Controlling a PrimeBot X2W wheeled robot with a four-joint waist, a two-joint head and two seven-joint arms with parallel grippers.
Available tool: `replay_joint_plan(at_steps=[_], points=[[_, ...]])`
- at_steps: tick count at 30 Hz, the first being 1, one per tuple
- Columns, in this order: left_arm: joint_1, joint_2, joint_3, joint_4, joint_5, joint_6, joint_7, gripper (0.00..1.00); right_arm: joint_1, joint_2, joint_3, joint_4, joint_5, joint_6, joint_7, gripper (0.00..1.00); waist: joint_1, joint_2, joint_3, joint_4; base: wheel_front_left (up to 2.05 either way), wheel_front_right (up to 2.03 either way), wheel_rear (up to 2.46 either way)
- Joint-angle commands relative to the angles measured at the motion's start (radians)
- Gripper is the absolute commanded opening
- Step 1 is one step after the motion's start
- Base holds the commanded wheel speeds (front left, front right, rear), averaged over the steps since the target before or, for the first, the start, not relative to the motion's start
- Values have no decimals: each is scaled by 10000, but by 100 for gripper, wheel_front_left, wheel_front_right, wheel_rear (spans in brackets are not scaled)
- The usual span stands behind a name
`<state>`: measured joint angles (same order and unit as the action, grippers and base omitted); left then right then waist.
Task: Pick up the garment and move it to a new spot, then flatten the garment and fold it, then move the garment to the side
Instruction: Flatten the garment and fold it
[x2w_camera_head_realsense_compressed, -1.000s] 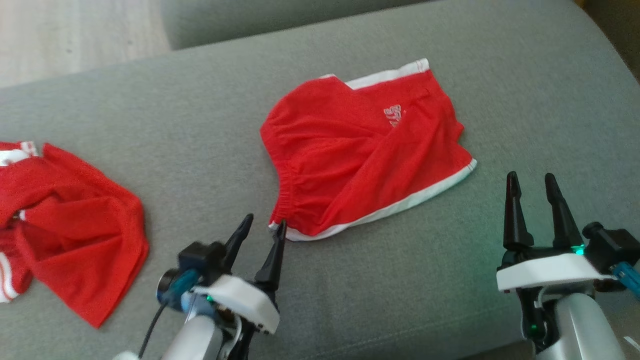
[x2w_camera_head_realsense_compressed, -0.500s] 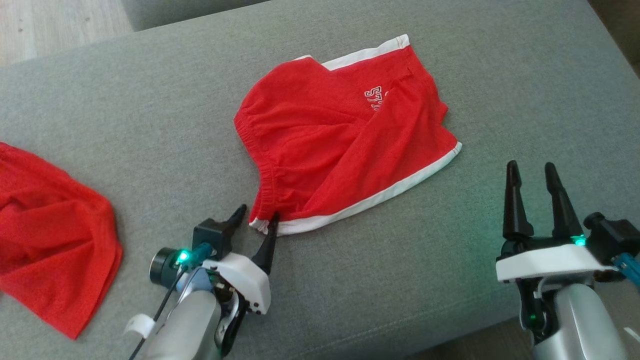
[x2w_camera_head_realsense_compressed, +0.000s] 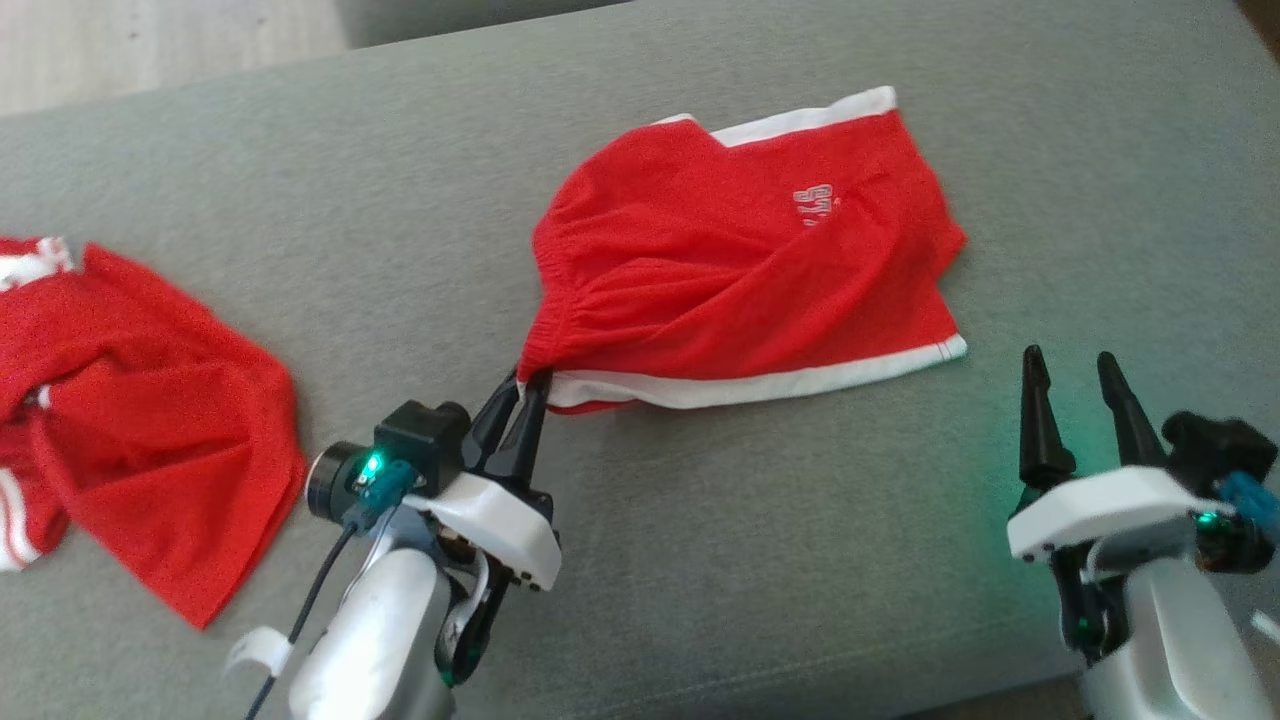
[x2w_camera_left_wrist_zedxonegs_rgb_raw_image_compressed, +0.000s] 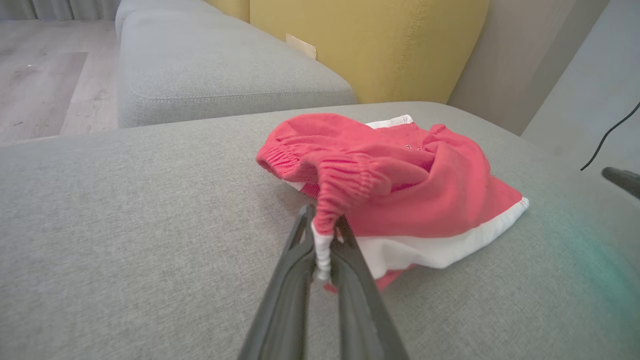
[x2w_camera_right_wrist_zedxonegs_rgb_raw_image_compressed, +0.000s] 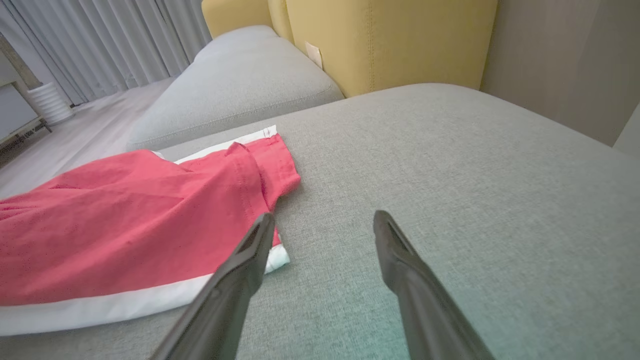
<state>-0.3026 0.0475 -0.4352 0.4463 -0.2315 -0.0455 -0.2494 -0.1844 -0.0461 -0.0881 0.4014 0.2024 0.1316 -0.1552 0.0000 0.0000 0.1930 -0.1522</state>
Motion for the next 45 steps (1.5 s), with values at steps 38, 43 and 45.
replay_joint_plan(at_steps=[38,43,45], points=[[-387,37,413,-597,-450,-15,-124,0,-2489,-73,1155,2402,910,-9,271,0,0,0,-1105,704,0,0,0],[-894,41,830,-498,-865,-214,-124,0,-2412,-183,1374,455,1962,-9,899,0,0,0,-1736,555,0,0,0],[-1282,69,956,-517,-1054,-322,-106,0,-2434,-343,1427,-522,2026,-9,1170,0,0,0,-1973,503,0,0,0]])
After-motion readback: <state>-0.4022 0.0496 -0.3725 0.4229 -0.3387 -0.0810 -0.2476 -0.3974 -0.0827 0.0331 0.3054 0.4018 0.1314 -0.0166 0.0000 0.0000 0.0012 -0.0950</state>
